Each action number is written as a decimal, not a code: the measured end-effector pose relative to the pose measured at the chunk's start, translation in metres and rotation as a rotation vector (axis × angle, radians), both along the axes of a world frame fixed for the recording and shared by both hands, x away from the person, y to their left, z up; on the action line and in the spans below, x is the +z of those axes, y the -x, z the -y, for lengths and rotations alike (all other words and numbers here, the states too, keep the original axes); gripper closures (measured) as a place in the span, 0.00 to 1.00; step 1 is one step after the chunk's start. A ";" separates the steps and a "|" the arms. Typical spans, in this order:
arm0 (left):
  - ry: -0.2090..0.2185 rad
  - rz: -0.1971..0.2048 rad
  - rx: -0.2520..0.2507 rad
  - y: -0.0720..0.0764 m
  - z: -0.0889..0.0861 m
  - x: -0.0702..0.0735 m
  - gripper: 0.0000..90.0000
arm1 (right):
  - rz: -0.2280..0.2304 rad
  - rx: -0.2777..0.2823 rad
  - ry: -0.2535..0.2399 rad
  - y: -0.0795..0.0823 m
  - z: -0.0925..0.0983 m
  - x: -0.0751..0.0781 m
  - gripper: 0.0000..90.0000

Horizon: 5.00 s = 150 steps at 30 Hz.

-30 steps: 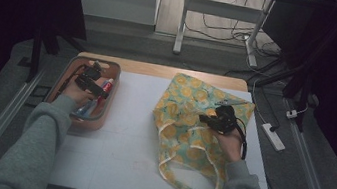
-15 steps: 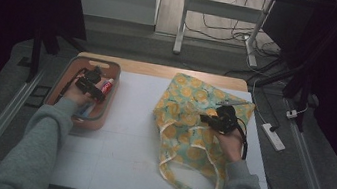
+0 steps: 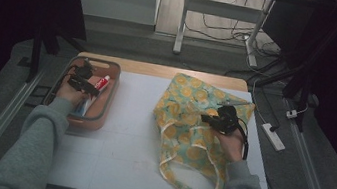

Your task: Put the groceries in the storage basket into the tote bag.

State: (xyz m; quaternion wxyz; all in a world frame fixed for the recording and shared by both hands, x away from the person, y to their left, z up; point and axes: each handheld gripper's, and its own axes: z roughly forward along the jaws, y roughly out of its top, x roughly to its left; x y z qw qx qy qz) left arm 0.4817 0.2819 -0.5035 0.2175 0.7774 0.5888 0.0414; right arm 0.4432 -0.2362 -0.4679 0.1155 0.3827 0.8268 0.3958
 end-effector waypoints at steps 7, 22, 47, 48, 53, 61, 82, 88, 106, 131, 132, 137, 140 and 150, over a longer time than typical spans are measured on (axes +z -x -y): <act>0.026 0.006 0.000 0.001 -0.008 0.001 0.83 | -0.002 -0.006 -0.003 0.000 0.002 0.000 1.00; 0.175 0.133 -0.001 0.022 -0.031 0.036 0.84 | 0.011 -0.006 -0.002 0.000 0.001 0.001 1.00; 0.335 0.295 -0.225 0.082 -0.004 0.113 0.84 | 0.028 0.010 -0.057 0.001 -0.009 0.012 1.00; 0.340 0.299 -0.236 0.085 -0.001 0.114 0.84 | 0.031 0.010 -0.062 0.001 -0.010 0.013 1.00; 0.364 0.308 -0.306 0.099 0.018 0.118 0.84 | 0.043 0.009 -0.078 0.001 -0.014 0.019 1.00; 0.371 0.299 -0.398 0.114 0.047 0.114 0.84 | 0.046 0.007 -0.097 -0.004 -0.027 0.025 1.00; 0.402 0.254 -0.583 0.140 0.113 0.086 0.84 | 0.070 -0.020 -0.162 -0.014 -0.050 0.032 1.00; 0.403 0.235 -0.615 0.143 0.127 0.081 0.84 | 0.082 -0.026 -0.169 -0.012 -0.047 0.036 1.00; 0.392 0.176 -0.691 0.144 0.175 0.064 0.84 | 0.105 -0.006 -0.205 -0.014 -0.073 0.043 1.00; 0.295 0.068 -0.696 0.135 0.212 0.041 0.84 | 0.153 -0.028 -0.285 -0.003 -0.054 0.061 1.00; 0.296 0.065 -0.693 0.134 0.212 0.040 0.84 | 0.154 -0.027 -0.286 -0.002 -0.053 0.062 1.00; 0.335 0.080 -0.692 0.133 0.216 0.043 0.84 | 0.160 -0.015 -0.286 0.002 -0.055 0.063 1.00; 0.359 0.090 -0.686 0.129 0.220 0.045 0.84 | 0.157 -0.006 -0.286 0.003 -0.058 0.060 1.00; 0.379 0.068 -0.598 0.097 0.237 0.038 0.85 | 0.151 0.009 -0.317 0.006 -0.063 0.054 1.00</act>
